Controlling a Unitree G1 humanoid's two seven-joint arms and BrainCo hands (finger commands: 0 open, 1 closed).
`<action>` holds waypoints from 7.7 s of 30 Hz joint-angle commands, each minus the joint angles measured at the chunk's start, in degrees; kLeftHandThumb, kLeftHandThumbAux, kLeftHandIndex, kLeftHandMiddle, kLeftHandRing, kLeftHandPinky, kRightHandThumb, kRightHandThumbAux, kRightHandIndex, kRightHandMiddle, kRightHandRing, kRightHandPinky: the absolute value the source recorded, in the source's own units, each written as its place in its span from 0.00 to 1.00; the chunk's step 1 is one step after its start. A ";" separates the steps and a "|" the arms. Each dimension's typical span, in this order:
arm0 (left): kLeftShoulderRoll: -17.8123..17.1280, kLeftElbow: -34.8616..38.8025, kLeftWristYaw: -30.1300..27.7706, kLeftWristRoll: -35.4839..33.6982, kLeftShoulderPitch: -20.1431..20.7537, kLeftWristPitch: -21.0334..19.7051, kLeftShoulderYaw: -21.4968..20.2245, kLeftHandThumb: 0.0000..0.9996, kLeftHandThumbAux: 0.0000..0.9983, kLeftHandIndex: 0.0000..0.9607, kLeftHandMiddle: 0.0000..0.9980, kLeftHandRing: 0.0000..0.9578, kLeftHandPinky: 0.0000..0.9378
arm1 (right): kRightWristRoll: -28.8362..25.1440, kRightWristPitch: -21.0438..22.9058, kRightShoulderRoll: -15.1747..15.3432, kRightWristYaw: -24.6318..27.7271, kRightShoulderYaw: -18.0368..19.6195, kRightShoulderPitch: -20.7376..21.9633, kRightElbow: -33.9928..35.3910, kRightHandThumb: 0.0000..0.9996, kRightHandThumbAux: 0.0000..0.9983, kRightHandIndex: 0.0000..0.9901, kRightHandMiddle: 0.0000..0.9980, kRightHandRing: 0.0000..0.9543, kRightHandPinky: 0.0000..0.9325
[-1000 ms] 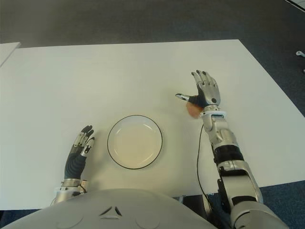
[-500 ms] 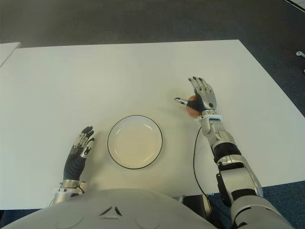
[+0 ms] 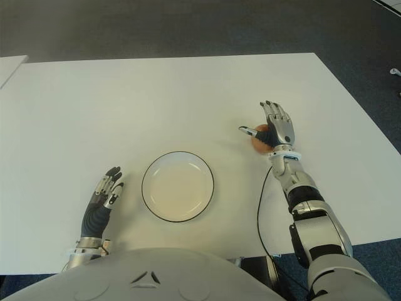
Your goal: Put the apples into the plate.
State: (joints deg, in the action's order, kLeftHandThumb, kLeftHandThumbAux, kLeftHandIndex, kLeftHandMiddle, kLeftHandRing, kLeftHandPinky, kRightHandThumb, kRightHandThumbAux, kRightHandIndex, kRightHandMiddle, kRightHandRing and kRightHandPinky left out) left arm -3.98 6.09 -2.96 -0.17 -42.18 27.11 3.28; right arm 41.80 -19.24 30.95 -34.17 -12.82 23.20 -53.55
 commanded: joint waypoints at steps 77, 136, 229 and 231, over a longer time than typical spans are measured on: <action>1.55 -0.77 -0.74 0.94 -0.46 1.38 0.30 0.00 0.39 0.00 0.00 0.00 0.00 | -3.55 -5.31 2.41 0.04 4.09 -16.95 27.96 0.93 0.62 0.85 0.87 0.90 0.93; 4.03 -2.34 -0.71 1.03 0.20 2.23 0.45 0.01 0.39 0.00 0.00 0.00 0.00 | -1.69 -6.42 6.13 13.99 6.75 -20.17 36.31 0.39 0.36 0.09 0.05 0.04 0.03; 2.44 -2.08 -0.93 0.80 -2.25 6.12 0.53 0.00 0.38 0.00 0.00 0.00 0.00 | -0.37 -2.75 8.37 27.82 2.52 -23.96 40.27 0.26 0.16 0.00 0.00 0.00 0.00; 2.52 -2.17 -0.99 0.59 -2.13 6.38 0.54 0.00 0.38 0.00 0.00 0.00 0.00 | -0.29 -2.75 8.28 27.58 2.26 -23.92 39.93 0.26 0.16 0.00 0.00 0.00 0.00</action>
State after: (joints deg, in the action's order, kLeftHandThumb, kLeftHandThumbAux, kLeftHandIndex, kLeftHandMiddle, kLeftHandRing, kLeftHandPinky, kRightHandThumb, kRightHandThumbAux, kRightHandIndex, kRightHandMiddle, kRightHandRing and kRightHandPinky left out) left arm -1.44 3.93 -3.76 0.52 -44.08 33.93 3.39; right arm 40.98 -21.61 39.62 -6.39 -9.74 -0.04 -12.74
